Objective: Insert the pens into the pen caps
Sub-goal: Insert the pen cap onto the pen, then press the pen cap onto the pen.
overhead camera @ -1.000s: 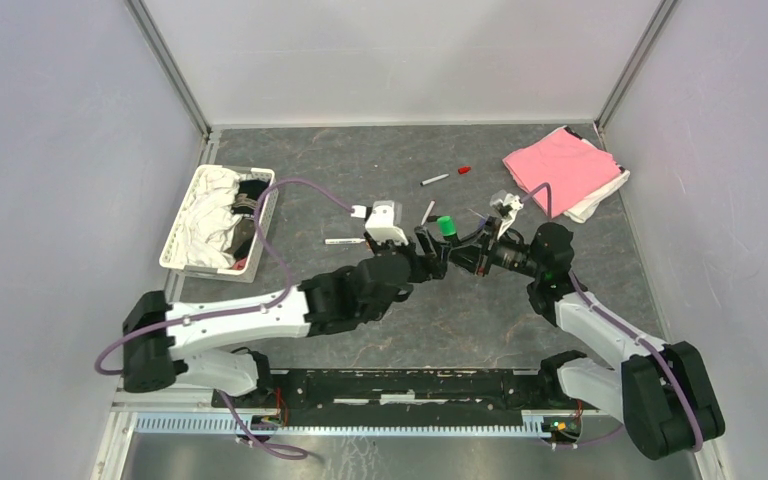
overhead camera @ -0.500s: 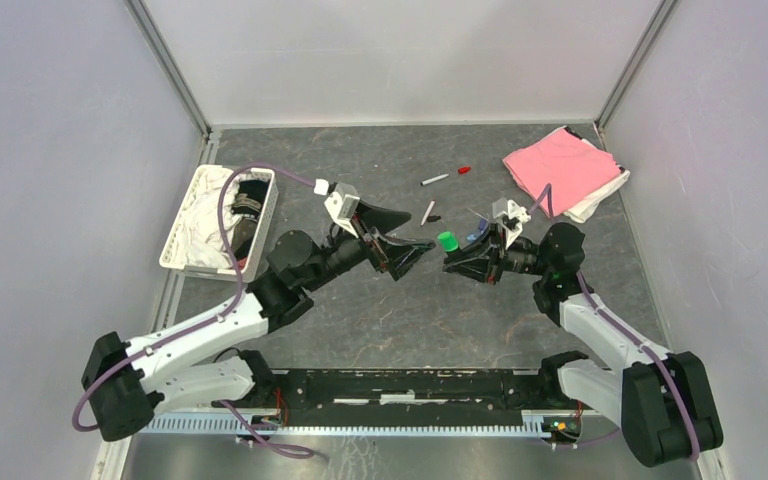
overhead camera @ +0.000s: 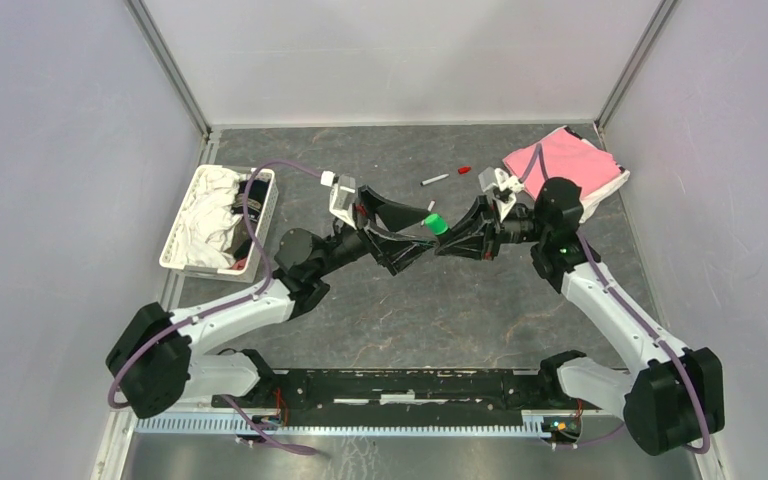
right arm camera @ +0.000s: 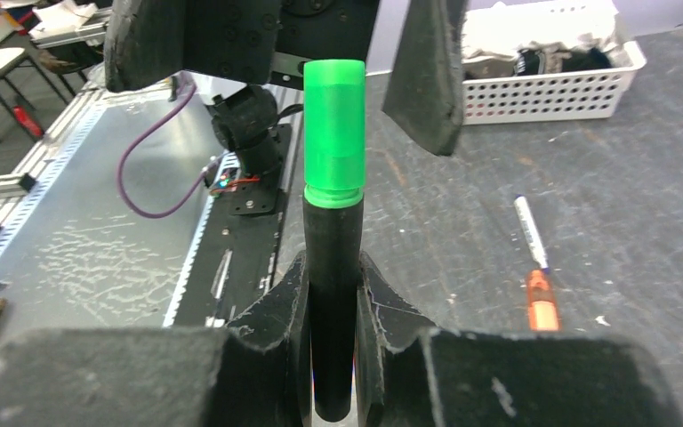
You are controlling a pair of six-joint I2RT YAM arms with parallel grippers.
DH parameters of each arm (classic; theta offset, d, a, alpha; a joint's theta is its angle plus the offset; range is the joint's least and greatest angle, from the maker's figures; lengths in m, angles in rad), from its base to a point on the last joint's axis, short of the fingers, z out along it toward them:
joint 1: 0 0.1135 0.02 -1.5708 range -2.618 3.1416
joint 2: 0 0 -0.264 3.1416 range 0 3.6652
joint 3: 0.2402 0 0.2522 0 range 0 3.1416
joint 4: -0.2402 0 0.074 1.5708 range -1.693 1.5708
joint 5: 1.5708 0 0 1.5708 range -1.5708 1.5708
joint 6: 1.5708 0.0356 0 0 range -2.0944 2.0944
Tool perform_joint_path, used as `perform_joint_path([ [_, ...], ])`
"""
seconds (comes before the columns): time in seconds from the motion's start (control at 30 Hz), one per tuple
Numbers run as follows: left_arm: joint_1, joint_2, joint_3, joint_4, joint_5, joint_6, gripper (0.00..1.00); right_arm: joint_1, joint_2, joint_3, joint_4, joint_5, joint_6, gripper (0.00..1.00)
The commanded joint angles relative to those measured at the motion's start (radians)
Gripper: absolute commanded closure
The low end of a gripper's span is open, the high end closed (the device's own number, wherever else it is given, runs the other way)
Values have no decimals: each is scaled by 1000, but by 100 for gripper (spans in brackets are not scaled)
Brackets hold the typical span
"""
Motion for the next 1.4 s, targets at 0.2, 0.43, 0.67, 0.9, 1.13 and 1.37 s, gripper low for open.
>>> perform_joint_path([
  [0.2,-1,55,18,196,2,-96,18,31,-2,-16,71,-13,103,100],
  [0.43,-20,78,53,126,-24,-66,28,31,-1,-42,180,-7,208,100],
  [0.67,-77,57,56,59,-134,34,30,30,2,-54,200,1,225,100],
  [0.9,-103,56,64,43,-187,63,34,31,-3,-63,201,2,224,100],
  [1.13,-107,53,55,73,-206,64,37,32,-1,-66,204,2,224,100],
  [1.37,-107,59,59,76,-211,60,41,32,-3,-68,204,2,224,100],
])
